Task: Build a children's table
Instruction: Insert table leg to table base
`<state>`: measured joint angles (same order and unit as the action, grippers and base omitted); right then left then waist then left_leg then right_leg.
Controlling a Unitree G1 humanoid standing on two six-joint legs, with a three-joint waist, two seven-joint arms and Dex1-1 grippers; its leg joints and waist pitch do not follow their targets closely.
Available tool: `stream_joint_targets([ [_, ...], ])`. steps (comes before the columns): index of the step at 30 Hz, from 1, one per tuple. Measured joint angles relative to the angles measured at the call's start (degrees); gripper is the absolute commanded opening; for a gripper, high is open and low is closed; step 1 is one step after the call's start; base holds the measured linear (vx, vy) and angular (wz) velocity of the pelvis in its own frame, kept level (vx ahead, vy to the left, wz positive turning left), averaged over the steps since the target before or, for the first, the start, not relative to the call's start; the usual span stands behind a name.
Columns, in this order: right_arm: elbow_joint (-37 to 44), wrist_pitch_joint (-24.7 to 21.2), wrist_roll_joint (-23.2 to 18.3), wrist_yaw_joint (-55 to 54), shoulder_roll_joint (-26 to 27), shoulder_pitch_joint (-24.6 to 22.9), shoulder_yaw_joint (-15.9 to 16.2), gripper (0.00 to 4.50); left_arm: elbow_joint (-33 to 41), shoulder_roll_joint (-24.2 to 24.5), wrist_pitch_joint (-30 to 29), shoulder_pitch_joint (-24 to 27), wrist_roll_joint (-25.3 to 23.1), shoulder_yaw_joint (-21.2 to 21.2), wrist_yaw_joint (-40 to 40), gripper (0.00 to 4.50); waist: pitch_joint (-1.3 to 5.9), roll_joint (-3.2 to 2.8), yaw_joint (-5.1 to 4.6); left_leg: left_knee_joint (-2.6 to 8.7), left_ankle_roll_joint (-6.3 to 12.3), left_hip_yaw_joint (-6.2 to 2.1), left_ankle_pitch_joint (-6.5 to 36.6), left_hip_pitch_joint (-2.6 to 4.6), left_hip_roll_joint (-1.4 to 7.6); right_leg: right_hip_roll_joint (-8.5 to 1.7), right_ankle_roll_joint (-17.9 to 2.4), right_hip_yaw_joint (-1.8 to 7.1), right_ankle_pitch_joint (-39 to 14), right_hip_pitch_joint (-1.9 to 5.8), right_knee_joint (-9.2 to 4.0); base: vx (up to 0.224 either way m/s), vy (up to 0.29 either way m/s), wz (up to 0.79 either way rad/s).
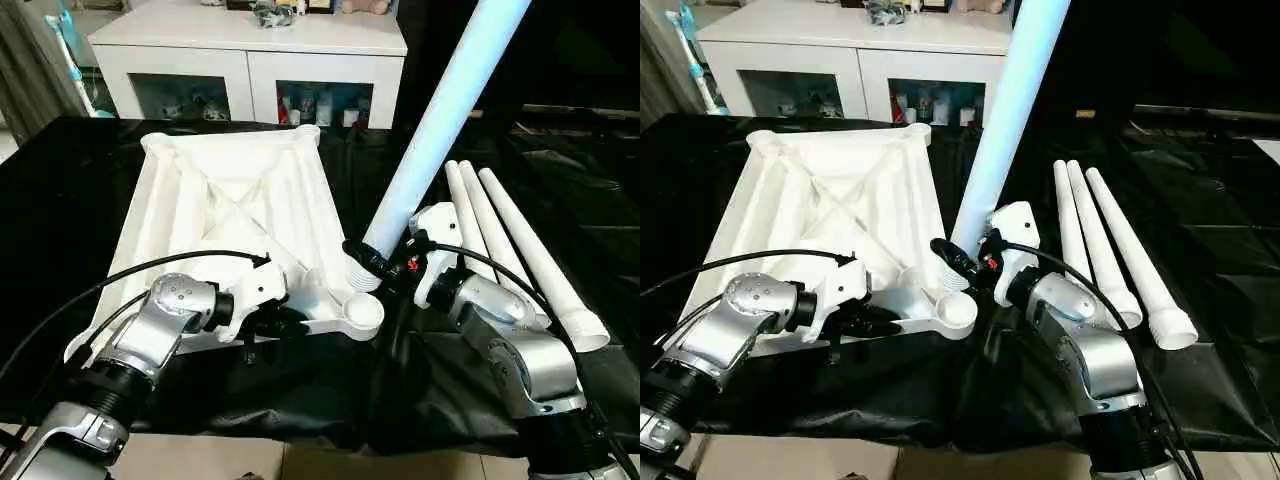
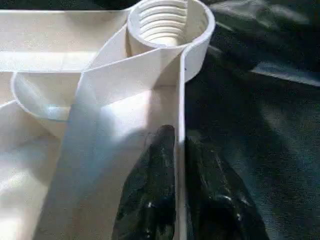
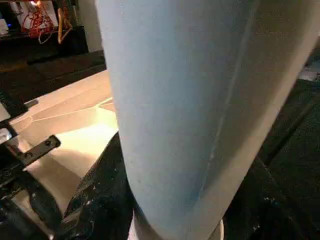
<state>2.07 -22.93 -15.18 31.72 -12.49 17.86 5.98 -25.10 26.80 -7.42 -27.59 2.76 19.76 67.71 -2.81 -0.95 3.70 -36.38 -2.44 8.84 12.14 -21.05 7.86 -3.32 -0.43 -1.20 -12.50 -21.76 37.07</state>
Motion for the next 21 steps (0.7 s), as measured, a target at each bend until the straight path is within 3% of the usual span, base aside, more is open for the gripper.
stream_joint_targets([
  [3, 0.0, 0.0, 0.0, 0.0, 0.0, 0.0, 0.0, 1.86, 0.0, 0.0, -0.3, 0.0, 0.0, -0.2, 0.3, 0.06, 0.02, -0.02, -0.02, 0.00, 0.01, 0.01, 0.0, -0.01, 0.00, 0.00, 0.0, 0.00, 0.0, -0.01, -0.01, 0.000, 0.000, 0.00],
  [21, -2.7, 0.8, 0.3, -1.4, 0.2, 0.3, -0.1, 1.86, -0.2, -0.1, 5.0, 0.8, -2.6, 0.4, -2.3, 0.06, 0.18, -0.22, 0.02, 0.00, 0.00, 0.02, 0.0, 0.02, 0.01, -0.01, 0.0, 0.00, 0.0, 0.03, 0.00, 0.000, 0.000, 0.00],
])
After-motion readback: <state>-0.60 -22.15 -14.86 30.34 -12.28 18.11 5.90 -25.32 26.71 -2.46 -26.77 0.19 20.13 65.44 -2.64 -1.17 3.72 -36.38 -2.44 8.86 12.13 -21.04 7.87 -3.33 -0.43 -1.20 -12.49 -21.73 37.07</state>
